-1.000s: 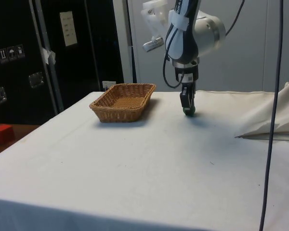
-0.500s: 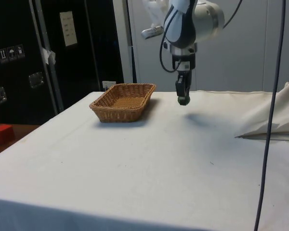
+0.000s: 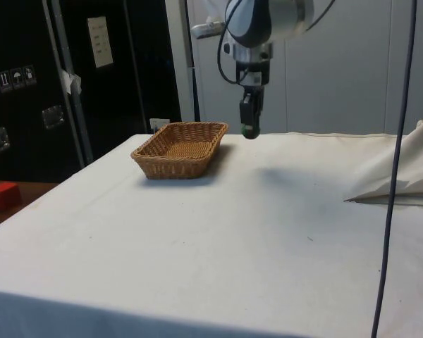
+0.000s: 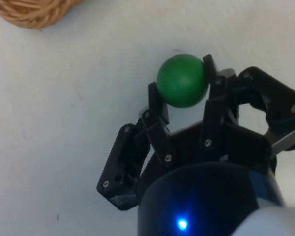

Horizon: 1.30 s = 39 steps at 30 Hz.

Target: Pick up the ball and place it into the basket.

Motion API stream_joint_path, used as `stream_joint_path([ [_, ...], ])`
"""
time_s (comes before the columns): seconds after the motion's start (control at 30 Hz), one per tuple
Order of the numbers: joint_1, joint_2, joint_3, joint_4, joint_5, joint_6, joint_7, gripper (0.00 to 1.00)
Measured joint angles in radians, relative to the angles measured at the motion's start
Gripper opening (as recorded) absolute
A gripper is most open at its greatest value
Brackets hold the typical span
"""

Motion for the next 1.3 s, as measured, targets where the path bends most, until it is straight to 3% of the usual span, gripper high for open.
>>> stream_joint_path([
  [0.53,0.004,0.006,0.000,0.162,-0.019,-0.161,0.012,0.01],
  [0.77,0.004,0.059,0.006,0.276,-0.005,-0.250,0.014,0.01],
  [1.3,0.004,0.177,0.026,0.434,0.066,-0.323,0.000,0.01],
])
